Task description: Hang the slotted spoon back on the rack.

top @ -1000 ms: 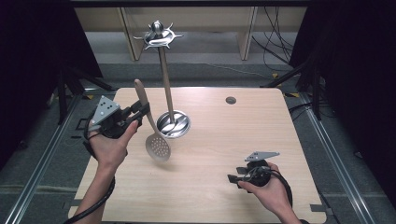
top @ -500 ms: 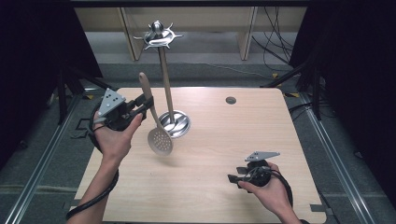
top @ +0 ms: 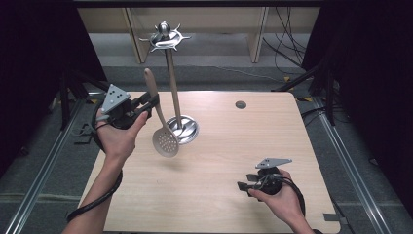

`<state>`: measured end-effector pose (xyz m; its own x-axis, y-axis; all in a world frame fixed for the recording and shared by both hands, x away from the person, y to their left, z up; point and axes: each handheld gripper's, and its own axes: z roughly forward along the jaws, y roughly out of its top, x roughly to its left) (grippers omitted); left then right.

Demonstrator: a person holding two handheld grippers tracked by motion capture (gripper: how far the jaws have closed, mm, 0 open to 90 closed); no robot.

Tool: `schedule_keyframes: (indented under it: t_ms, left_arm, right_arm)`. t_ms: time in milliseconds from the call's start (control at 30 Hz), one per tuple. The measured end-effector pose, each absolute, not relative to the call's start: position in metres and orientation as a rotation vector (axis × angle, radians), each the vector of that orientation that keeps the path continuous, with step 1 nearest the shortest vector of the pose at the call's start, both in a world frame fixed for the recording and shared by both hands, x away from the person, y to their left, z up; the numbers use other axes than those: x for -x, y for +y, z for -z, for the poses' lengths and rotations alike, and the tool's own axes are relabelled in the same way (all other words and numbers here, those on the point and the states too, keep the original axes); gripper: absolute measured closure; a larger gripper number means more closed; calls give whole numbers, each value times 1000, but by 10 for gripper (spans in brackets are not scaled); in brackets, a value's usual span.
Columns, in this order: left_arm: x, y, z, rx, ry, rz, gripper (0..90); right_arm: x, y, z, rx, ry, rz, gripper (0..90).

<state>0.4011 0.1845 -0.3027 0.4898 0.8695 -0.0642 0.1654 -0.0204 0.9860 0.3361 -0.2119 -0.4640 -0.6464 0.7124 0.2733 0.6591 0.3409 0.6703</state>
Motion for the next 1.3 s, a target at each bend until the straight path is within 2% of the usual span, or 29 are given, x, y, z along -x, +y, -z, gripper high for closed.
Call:
schedule_keyframes:
  t_ms: [1300]
  left_arm:
    - [-439, 184, 274, -1555, 979, -745, 703]
  right_arm:
    - [-334, -210, 462, -1302, 2519, -1131, 476]
